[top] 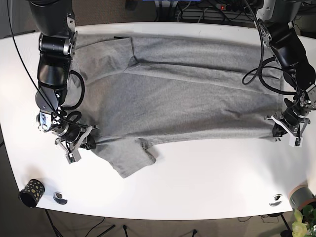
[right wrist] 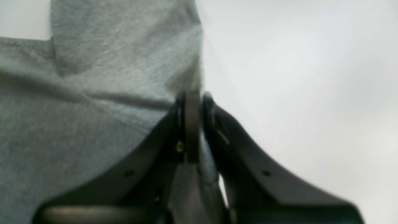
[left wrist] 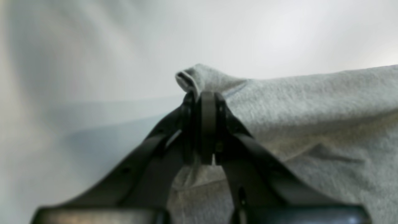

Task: Fold the T-shirt properly
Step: 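Lift the hem with both grippers and fold it toward the collar, then release the hem and press the folded strip flat with both grippers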

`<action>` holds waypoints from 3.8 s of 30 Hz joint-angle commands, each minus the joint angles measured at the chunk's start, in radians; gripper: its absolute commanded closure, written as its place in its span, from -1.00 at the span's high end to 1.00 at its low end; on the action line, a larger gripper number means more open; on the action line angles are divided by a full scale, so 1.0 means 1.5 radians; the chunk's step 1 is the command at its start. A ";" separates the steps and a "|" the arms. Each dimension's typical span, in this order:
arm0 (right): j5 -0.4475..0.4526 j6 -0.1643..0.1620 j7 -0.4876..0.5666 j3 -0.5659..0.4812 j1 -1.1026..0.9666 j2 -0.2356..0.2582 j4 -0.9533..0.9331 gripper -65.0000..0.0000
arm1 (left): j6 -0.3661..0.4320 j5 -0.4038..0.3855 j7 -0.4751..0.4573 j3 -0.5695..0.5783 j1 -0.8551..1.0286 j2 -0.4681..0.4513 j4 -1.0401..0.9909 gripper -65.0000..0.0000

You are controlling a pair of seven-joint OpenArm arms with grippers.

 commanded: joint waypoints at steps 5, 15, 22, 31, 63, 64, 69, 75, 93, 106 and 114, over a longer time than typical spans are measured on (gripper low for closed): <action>0.010 0.004 -0.055 0.004 -0.038 0.010 0.168 -1.00 | 0.001 -0.012 -0.011 -0.030 -0.030 0.006 0.027 -1.00; 0.011 0.005 -0.141 0.043 -0.143 0.004 0.378 -1.00 | 0.000 -0.012 0.083 -0.044 -0.018 0.030 0.180 -1.00; 0.011 0.008 -0.213 0.121 -0.207 -0.023 0.478 -1.00 | 0.000 -0.014 0.112 -0.044 0.036 0.031 0.264 -1.00; 0.012 0.008 -0.248 0.125 -0.337 -0.027 0.630 -1.00 | -0.001 -0.095 0.112 -0.045 0.128 0.030 0.336 -1.00; 0.011 0.009 -0.249 0.299 -0.553 -0.175 0.717 0.14 | 0.003 -0.152 0.112 -0.110 0.345 0.030 0.361 -0.19; 0.011 0.009 -0.249 0.299 -0.553 -0.176 0.717 0.24 | 0.004 -0.152 0.112 -0.110 0.345 0.030 0.361 -0.05; 0.059 0.009 -0.249 0.297 -0.552 -0.176 0.724 0.37 | 0.005 -0.152 0.112 -0.109 0.341 0.030 0.361 0.24; 0.083 0.009 -0.275 0.293 -0.479 -0.177 0.707 0.37 | 0.004 -0.154 0.112 -0.072 0.340 0.030 0.367 0.24; 0.082 0.009 -0.317 0.149 -0.217 -0.074 0.337 0.37 | 0.005 -0.150 0.109 -0.041 0.366 0.030 0.345 0.24; 0.083 0.009 -0.317 0.081 -0.210 -0.098 0.306 0.37 | 0.005 -0.151 0.108 -0.077 0.366 0.031 0.282 0.24; 0.082 0.009 -0.317 0.079 -0.208 -0.127 0.306 0.34 | 0.005 -0.153 0.108 -0.077 0.365 0.031 0.283 0.24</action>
